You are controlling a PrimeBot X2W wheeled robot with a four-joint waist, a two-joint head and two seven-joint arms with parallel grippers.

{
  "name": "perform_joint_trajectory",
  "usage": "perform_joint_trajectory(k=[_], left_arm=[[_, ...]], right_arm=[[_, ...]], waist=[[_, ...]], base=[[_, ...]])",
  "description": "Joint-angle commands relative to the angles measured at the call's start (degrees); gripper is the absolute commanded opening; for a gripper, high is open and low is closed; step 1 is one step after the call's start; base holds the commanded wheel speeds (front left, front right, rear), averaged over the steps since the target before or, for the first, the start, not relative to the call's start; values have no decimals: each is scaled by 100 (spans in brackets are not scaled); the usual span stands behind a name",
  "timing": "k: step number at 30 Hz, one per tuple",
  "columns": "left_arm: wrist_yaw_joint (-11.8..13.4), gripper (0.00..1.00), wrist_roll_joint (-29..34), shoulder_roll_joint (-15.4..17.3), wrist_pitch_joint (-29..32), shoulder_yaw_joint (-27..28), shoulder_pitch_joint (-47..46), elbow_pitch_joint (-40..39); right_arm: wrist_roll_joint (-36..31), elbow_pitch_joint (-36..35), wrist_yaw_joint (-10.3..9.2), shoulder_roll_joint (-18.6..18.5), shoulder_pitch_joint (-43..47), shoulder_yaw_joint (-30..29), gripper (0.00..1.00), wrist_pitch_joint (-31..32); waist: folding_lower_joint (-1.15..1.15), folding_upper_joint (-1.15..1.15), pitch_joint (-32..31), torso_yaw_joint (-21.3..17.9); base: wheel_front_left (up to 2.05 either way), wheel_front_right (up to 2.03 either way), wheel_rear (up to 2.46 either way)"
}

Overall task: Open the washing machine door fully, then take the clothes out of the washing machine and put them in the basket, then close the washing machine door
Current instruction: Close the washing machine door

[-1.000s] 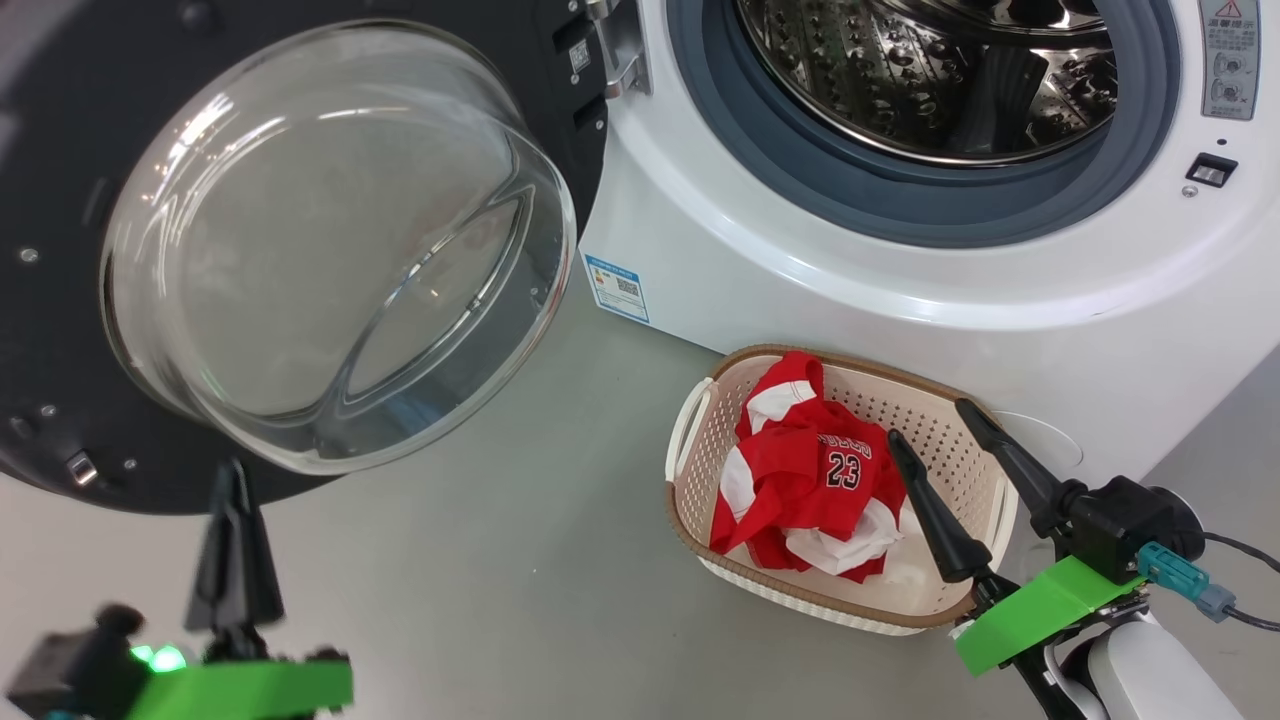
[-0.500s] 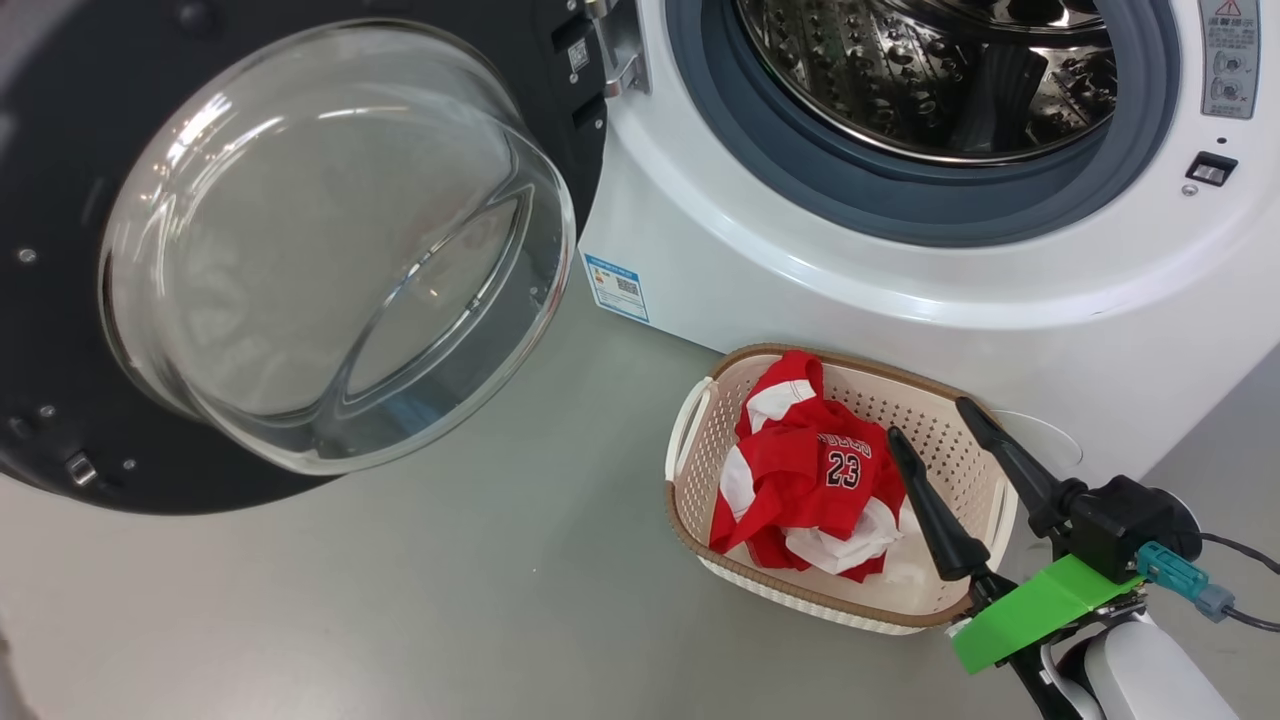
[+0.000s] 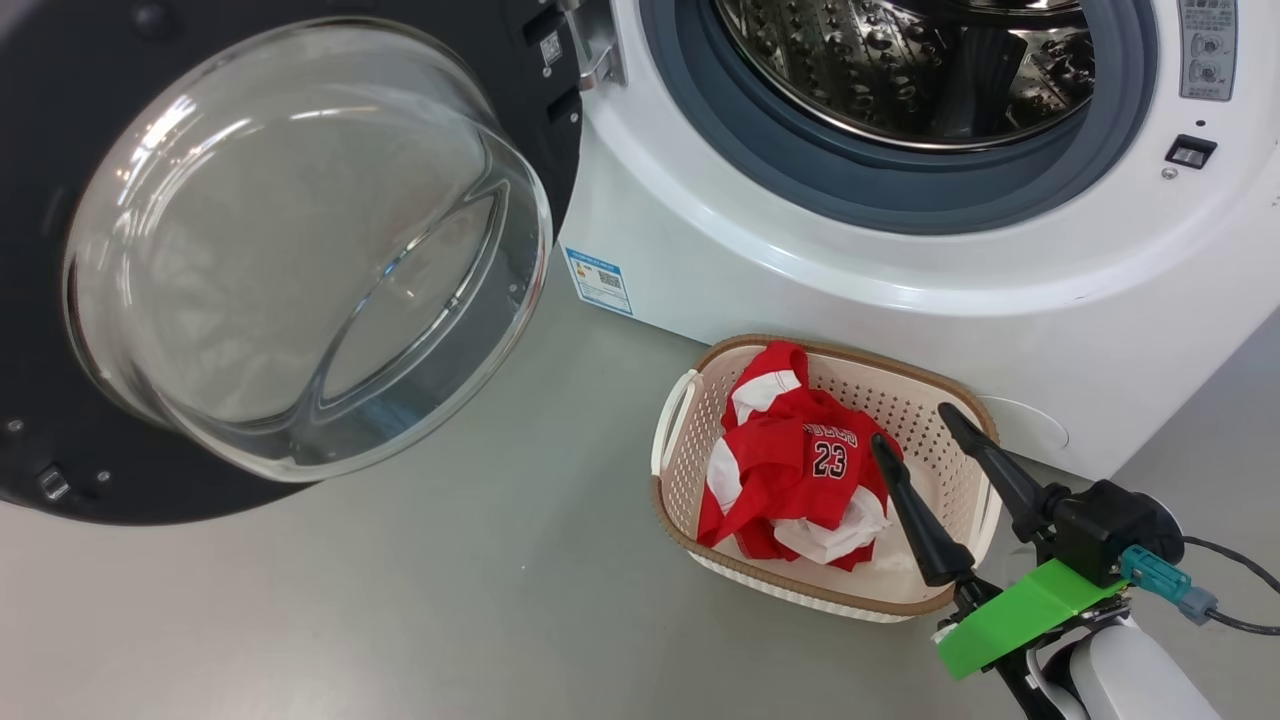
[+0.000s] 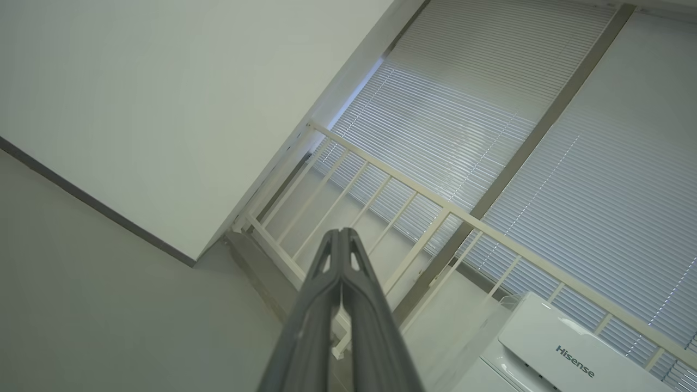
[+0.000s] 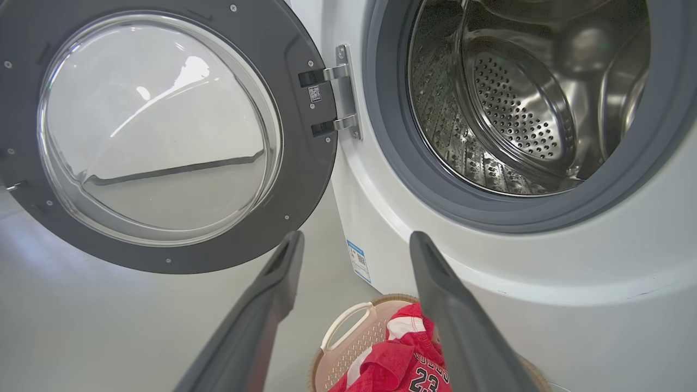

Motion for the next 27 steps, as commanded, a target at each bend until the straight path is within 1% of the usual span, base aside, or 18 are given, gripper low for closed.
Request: perform_joint_trajectory(k=[1, 2, 3, 6, 8, 11, 12, 13, 16, 17, 21, 27], left_arm=[[57, 0, -150, 432, 277, 86, -180, 85], [94, 0, -274, 491, 568, 74, -269, 301], [114, 0, -545, 605, 1261, 21, -405, 701], [118, 0, -700, 858, 2055, -105, -463, 1155], [142, 0, -697, 1008, 2304, -159, -486, 1364], [169, 0, -710, 1151, 2738, -278, -516, 1622], [168, 0, -718, 1179, 2901, -328, -517, 1691], [168, 0, -718, 1179, 2901, -328, -517, 1691], [197, 0, -736, 1216, 3244, -434, -525, 1834], [225, 0, -787, 1205, 3487, -478, -524, 1902], [225, 0, -772, 1254, 3931, -642, -418, 1887], [148, 0, -899, 1285, 4486, -729, -183, 1617]], right_arm=[[12, -129, 9, 45, -59, 134, 100, -27], [13, -128, 9, 50, -52, 132, 100, -27], [15, -122, 9, 63, -42, 132, 100, -27], [12, -117, 9, 83, -48, 156, 100, -27], [14, -111, 9, 94, -65, 189, 100, -27], [18, -107, 9, 97, -93, 222, 100, -27], [20, -107, 9, 92, -100, 226, 100, -27], [20, -107, 9, 92, -100, 226, 100, -27], [22, -105, 9, 73, -115, 231, 100, -27], [23, -100, 9, 66, -127, 236, 100, -27], [23, -105, 9, 64, -140, 236, 100, -27], [15, -125, 9, 72, -103, 177, 100, -27]], waist=[[0, 0, 7, -5], [0, 0, 9, -5], [0, 0, 13, -5], [0, 0, 33, -14], [0, 0, 50, -29], [0, 0, 86, -39], [0, 0, 104, -39], [0, 0, 104, -39], [0, 0, 143, -39], [0, 0, 157, -49], [0, 0, 166, -97], [0, 0, 150, -125]], base=[[0, 0, 0], [0, 0, 0], [0, 0, 0], [0, 0, 0], [0, 0, 0], [0, 0, 0], [0, 0, 0], [0, 0, 0], [0, 0, 0], [0, 0, 0], [0, 0, 0], [0, 0, 0]])
